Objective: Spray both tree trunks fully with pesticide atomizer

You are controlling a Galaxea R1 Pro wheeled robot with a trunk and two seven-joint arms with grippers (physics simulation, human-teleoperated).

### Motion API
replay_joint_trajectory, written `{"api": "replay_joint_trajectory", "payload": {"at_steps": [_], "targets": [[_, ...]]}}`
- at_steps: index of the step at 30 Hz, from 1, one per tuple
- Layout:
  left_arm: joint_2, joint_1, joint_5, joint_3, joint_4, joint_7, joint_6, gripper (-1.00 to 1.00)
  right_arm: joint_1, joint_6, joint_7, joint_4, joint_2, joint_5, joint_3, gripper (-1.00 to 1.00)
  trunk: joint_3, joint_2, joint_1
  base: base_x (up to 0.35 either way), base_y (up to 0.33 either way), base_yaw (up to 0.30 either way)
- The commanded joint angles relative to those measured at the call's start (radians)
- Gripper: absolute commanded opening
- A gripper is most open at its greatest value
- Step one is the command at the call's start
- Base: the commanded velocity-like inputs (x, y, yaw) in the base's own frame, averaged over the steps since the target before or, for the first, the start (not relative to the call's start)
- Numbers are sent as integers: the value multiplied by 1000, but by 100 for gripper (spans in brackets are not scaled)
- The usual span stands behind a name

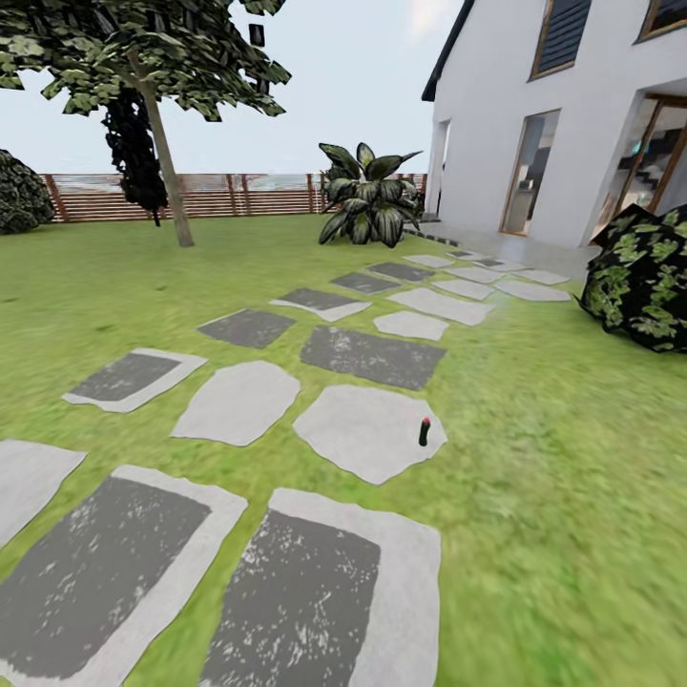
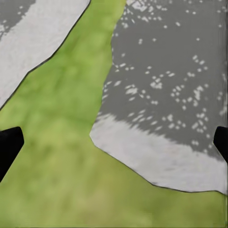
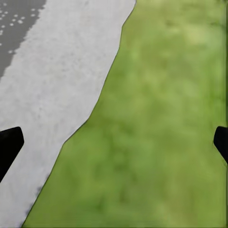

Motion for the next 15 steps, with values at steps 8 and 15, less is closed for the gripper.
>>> {"api": "replay_joint_trajectory", "payload": {"at_steps": [8,15], "targets": [[0,0,0,0,0,0,0,100,0,0,1,-1,1,-1,0,100,0,0,0,292,-142,0],[0,0,-1,0,0,0,0,100,0,0,3,-2,3,-1,3,100,0,0,0,292,-143,0]]}}
